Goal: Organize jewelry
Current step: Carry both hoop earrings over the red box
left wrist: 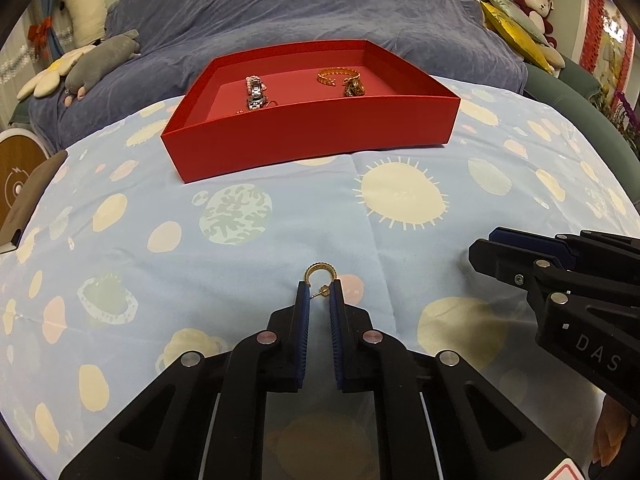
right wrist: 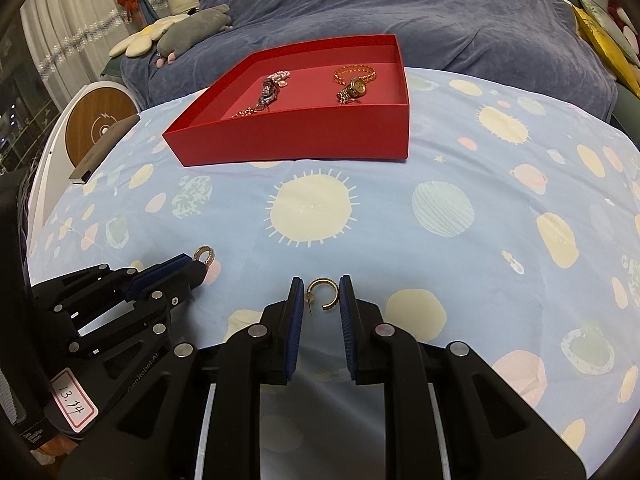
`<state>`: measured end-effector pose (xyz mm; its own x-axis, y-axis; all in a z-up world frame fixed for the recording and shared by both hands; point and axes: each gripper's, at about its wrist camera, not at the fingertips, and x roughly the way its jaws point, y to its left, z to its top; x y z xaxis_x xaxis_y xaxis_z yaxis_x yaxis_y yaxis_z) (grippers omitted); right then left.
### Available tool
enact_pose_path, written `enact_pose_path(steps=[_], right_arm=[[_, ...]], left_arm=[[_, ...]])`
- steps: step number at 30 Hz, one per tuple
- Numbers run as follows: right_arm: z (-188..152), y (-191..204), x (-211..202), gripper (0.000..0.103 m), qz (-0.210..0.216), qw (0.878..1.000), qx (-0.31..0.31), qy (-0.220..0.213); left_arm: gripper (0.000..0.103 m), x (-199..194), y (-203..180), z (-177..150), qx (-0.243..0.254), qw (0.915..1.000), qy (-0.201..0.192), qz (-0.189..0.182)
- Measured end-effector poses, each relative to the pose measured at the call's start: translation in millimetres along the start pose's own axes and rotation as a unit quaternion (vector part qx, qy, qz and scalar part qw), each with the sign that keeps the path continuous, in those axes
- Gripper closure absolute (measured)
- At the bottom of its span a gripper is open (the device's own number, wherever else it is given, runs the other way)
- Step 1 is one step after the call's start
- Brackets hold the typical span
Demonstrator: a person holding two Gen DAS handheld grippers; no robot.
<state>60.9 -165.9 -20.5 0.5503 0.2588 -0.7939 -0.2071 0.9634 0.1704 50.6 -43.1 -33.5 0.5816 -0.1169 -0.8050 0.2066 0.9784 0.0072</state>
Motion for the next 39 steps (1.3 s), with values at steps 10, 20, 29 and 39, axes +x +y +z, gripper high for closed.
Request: enact_pose_path(steps=[10, 20, 29, 39], right_arm=[[3, 5, 1, 0.086, 0.005, 1.000, -0.002, -0.001], [6, 12, 0, 0.086, 0.010, 1.000, -0.007, -0.004], [7, 17, 2, 0.085, 0.013, 1.000, -0.010, -0.004], [7, 18, 2, 0.086, 0.014, 1.000, -0.009, -0.003]], left_arm=[[0.095, -3, 19, 1, -0.046, 0.9980, 0.018, -0.039], [0.103, -8, 39, 5, -0.077, 0.9958, 0.018, -0.047], [0.103, -10, 43, 5, -0.082, 0.9949, 0.015, -0.056], [0.079, 5, 29, 9, -0.057, 0.9980, 0.005, -0.028]])
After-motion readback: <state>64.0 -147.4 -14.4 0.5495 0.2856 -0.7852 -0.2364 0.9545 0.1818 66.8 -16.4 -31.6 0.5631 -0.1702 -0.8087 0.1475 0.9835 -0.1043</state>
